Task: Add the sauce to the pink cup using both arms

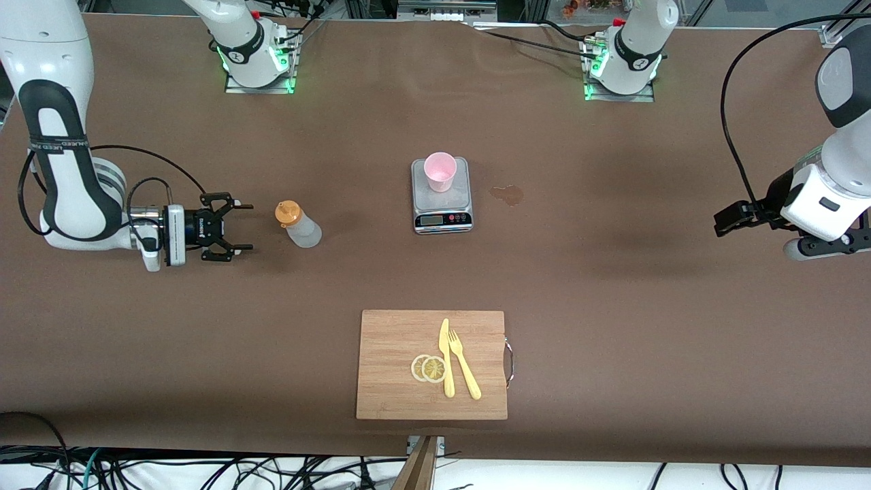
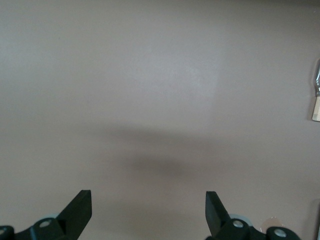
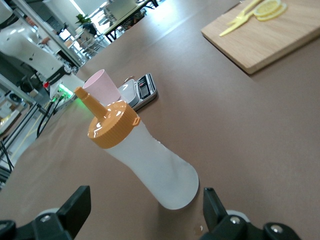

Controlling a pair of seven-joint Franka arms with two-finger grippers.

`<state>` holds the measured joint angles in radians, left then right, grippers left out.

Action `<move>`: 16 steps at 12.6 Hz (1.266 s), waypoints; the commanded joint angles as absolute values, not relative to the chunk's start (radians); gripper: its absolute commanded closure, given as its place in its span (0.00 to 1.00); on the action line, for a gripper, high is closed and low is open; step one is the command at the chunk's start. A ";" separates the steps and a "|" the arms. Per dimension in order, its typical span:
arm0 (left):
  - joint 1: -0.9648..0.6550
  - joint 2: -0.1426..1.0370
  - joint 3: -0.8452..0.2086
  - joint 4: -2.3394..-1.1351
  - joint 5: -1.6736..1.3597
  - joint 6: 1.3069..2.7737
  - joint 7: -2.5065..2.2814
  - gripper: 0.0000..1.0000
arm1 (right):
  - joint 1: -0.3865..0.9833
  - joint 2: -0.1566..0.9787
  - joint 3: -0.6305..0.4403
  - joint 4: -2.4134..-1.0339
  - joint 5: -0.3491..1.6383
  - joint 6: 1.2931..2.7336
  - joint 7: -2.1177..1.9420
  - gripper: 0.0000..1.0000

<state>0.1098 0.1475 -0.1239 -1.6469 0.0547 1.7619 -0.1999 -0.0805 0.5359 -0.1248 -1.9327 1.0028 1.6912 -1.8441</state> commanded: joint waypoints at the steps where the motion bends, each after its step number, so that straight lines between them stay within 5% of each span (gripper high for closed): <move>1: 0.136 0.130 -0.124 -1.644 0.043 1.717 -0.207 0.00 | -0.083 0.465 -0.126 -1.983 0.951 1.715 -1.670 0.01; 16: 0.158 0.117 -0.149 -1.631 0.006 1.709 -0.212 0.00 | -0.060 0.246 -0.130 -1.980 0.521 1.750 -0.818 0.01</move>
<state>0.1543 0.1246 -0.1465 -1.6402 0.0485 1.7265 -0.2088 -0.0750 0.3131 -0.1330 -1.9523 0.5949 1.7301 -0.9116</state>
